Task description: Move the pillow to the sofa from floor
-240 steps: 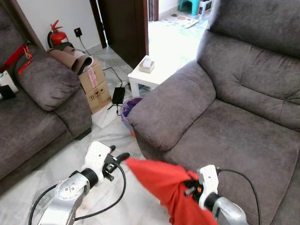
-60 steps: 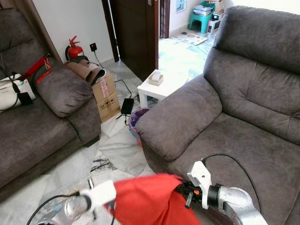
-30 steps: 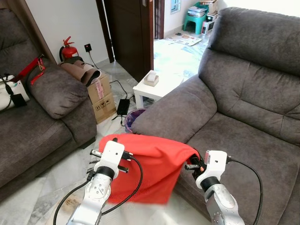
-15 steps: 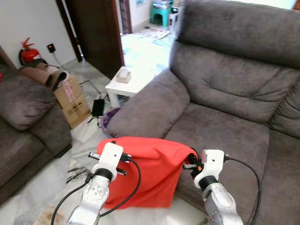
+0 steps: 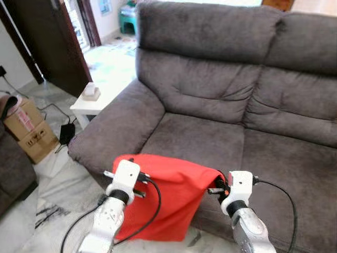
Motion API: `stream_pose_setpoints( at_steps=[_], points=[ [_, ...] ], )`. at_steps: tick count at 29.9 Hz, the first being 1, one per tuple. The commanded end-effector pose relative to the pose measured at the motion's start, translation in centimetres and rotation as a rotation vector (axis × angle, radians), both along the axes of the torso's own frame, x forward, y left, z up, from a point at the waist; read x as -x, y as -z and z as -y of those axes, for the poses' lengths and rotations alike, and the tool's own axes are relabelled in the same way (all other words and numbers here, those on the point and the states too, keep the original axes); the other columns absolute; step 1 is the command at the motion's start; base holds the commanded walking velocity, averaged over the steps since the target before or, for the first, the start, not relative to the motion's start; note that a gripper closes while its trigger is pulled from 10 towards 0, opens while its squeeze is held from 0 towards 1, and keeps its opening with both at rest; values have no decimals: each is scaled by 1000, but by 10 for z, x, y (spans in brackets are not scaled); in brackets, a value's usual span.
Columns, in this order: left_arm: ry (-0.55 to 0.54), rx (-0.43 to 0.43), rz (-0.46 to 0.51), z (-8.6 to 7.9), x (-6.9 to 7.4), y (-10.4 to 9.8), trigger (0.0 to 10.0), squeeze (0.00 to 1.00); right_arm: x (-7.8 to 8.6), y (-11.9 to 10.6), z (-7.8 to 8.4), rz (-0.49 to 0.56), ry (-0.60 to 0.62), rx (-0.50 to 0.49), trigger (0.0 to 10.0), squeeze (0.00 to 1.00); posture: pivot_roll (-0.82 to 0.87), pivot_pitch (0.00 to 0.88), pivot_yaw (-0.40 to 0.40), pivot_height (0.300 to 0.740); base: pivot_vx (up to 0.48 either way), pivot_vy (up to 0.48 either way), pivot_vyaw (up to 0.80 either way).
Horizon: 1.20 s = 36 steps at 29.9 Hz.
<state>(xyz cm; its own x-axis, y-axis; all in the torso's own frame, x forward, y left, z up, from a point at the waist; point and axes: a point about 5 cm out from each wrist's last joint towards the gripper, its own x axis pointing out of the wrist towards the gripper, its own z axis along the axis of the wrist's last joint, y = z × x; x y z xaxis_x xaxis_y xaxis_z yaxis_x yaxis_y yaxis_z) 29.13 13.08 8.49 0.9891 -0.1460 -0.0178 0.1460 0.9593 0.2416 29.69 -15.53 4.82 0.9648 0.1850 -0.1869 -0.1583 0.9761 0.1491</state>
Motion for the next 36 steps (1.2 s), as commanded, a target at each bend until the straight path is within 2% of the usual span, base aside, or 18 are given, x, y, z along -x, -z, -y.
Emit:
stream_pose_setpoints(
  at_steps=[1,22,27,36],
  points=[
    [5,32,140,-1,-7,-28,10000,0,-3,-6,-2,31,11,-17,10000,0,31,57,51,740,0,0,0],
    [18,38,144,-2,-5,-28,10000,0,-4,-5,-3,28,8,-23,10000,0,38,52,48,740,0,0,-114],
    [10,40,140,-4,-6,-28,10000,0,-2,-4,-4,28,7,-22,10000,0,39,64,49,740,0,-445,0],
    [5,48,129,-6,-6,-27,10000,0,0,-3,1,26,32,-13,10000,0,41,82,47,740,0,0,0]
  ],
)
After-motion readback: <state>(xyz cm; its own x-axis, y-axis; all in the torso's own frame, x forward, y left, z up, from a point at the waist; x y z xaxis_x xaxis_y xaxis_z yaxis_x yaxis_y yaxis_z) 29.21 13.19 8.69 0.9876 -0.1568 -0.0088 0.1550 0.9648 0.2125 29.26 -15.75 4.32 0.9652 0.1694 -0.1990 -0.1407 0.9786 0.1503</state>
